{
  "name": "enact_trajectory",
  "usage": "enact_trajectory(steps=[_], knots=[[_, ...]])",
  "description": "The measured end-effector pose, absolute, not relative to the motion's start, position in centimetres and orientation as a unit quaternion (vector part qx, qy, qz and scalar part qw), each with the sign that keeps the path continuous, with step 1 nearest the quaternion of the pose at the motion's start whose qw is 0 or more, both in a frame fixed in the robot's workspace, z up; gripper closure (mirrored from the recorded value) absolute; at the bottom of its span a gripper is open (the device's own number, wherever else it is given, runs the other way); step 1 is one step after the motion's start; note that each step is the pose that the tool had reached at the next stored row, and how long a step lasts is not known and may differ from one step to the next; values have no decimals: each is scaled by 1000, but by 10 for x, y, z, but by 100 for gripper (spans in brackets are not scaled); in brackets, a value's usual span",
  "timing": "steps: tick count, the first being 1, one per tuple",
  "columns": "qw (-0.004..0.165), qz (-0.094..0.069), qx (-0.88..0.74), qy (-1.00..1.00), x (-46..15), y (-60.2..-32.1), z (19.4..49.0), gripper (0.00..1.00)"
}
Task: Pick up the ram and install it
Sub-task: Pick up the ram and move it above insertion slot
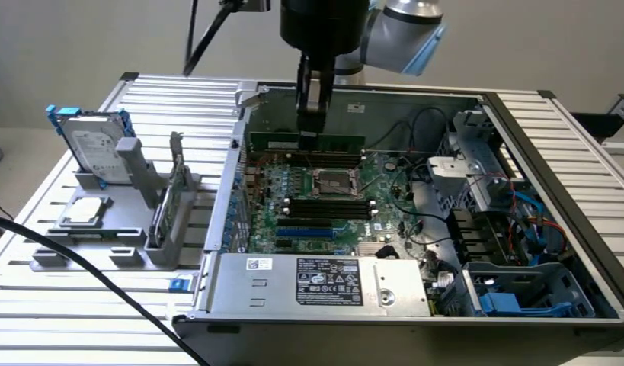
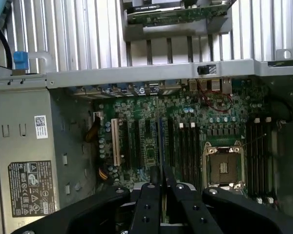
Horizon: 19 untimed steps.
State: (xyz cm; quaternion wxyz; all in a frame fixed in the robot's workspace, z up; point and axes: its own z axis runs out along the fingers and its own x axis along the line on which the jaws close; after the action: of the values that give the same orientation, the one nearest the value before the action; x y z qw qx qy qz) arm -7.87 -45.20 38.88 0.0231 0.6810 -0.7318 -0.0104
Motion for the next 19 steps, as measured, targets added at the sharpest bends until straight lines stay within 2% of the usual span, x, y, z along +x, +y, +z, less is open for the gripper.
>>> enact_trajectory(steps=[19], knots=[[23,-10,681,-732,-44,-405,354,86]])
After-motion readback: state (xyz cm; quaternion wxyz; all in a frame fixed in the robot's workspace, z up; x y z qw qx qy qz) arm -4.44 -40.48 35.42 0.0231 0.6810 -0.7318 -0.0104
